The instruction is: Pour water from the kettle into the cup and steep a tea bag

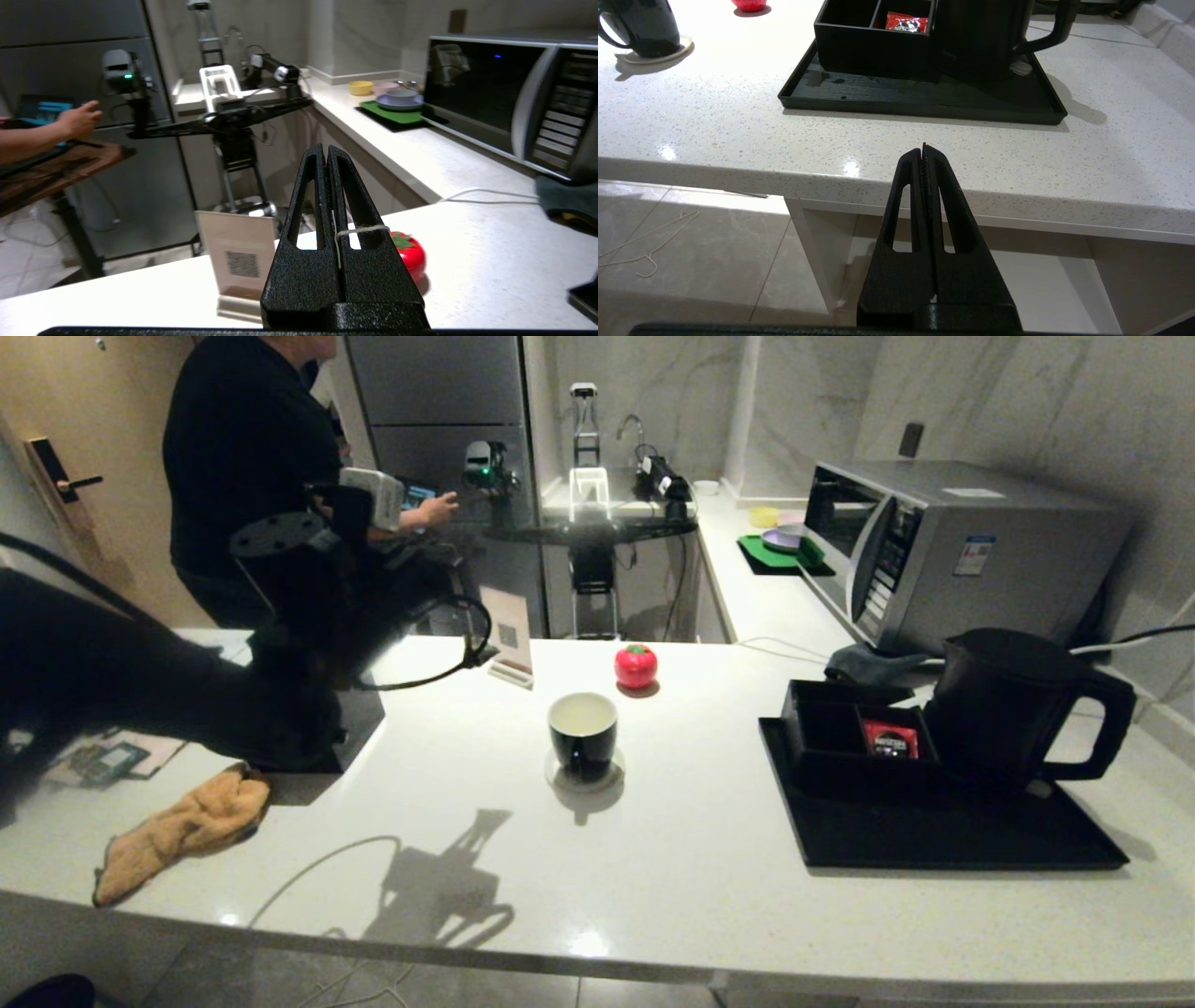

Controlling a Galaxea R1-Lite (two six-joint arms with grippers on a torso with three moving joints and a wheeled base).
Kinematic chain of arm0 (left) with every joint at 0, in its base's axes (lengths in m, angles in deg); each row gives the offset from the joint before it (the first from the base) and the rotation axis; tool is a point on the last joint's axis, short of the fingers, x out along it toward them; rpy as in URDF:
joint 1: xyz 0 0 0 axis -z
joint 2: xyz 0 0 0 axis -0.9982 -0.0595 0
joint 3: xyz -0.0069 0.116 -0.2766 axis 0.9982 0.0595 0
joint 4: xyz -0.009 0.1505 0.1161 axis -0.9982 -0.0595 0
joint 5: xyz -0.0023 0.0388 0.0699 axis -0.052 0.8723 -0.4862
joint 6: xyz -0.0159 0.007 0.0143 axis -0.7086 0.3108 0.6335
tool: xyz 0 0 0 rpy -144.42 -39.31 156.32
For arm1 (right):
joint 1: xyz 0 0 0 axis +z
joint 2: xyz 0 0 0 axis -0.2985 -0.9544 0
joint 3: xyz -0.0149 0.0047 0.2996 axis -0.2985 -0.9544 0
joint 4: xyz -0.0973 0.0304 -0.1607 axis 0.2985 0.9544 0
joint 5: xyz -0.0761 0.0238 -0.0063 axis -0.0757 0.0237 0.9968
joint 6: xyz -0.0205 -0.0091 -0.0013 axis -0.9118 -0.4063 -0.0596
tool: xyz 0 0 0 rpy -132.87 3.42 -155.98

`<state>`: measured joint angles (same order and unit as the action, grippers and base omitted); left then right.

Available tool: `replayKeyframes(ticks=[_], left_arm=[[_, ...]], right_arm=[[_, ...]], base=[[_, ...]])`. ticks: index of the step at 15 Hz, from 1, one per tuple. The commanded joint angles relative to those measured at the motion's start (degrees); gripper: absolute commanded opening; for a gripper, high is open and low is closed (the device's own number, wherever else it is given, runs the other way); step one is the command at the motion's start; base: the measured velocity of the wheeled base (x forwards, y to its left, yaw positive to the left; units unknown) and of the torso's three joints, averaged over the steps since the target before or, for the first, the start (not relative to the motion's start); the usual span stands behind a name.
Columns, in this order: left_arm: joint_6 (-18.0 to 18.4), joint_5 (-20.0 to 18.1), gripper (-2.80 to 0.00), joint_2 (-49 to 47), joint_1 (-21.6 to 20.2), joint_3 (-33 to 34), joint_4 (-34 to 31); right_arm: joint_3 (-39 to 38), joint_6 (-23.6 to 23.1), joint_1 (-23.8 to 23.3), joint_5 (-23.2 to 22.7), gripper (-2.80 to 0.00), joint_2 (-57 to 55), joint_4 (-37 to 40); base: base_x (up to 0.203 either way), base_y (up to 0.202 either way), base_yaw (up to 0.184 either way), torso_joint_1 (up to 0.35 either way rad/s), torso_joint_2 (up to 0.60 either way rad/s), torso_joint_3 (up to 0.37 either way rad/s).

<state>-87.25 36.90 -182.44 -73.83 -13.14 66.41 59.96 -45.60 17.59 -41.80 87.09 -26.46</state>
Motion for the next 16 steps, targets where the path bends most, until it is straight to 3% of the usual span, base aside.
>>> replayKeyframes(ticks=[1,6,16], left_arm=[[-0.02,-0.04,-2.80,1.17,-0.81,0.55,0.43],[-0.11,-0.04,-2.80,1.63,-2.84,0.55,0.35],[-0.12,-0.65,-2.80,3.25,-12.32,0.55,0.43]], right_arm=[[0.00,-0.02,0.04,-0.03,-2.80,-0.07,0.01],[0.00,-0.02,0.04,-0.03,-2.80,-0.07,0.01],[0.00,-0.02,-0.01,-0.03,-2.80,-0.07,0.01]], base=[[0.000,0.000,0.000,0.000,0.00,0.000],[0.000,0.000,0.000,0.000,0.00,0.000],[0.000,0.000,0.000,0.000,0.00,0.000]])
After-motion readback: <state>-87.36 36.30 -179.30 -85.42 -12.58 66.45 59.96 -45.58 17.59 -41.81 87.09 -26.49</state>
